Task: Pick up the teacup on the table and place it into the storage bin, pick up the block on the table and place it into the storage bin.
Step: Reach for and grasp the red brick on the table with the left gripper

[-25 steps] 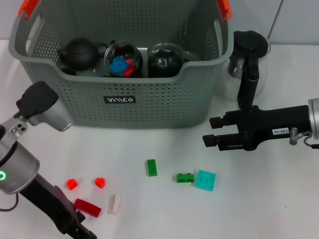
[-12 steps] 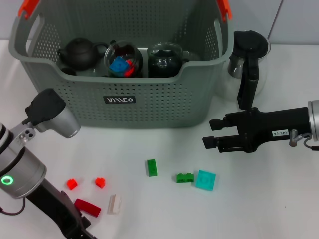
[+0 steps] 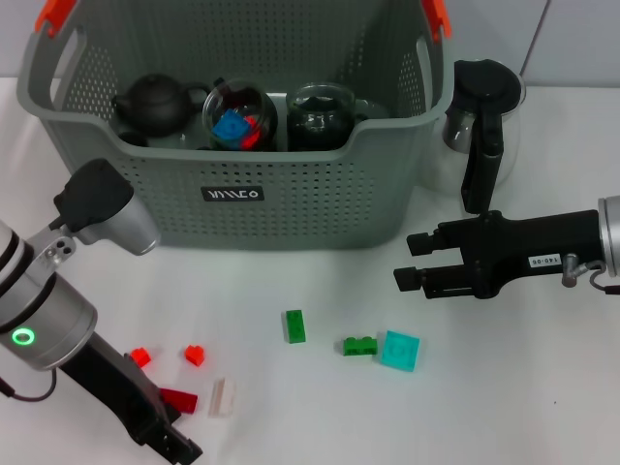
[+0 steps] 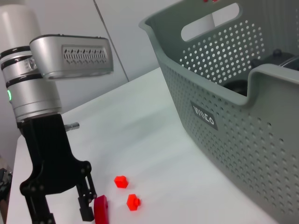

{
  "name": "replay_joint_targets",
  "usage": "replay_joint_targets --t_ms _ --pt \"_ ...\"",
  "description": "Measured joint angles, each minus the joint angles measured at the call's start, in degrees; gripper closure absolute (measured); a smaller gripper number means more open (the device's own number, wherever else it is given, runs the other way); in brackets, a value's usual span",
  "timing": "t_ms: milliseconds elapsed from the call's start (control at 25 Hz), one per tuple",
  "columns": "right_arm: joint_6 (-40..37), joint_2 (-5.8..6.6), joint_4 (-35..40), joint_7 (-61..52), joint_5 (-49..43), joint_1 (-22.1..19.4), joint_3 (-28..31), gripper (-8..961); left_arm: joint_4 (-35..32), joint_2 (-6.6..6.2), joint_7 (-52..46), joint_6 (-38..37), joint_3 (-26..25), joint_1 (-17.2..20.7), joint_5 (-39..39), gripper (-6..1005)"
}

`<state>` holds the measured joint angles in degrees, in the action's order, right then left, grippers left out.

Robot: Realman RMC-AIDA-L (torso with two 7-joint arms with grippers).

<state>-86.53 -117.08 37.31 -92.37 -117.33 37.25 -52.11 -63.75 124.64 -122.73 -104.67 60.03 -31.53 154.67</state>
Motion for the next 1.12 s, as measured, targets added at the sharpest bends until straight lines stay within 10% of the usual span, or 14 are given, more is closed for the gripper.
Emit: replay_joint_targets --t_ms 1120 --pt "0.0 0.09 0.2 0.0 -0.1 -0.9 0.3 310 -6.6 -0.17 0.2 3.8 0.8 -1.4 0.0 435"
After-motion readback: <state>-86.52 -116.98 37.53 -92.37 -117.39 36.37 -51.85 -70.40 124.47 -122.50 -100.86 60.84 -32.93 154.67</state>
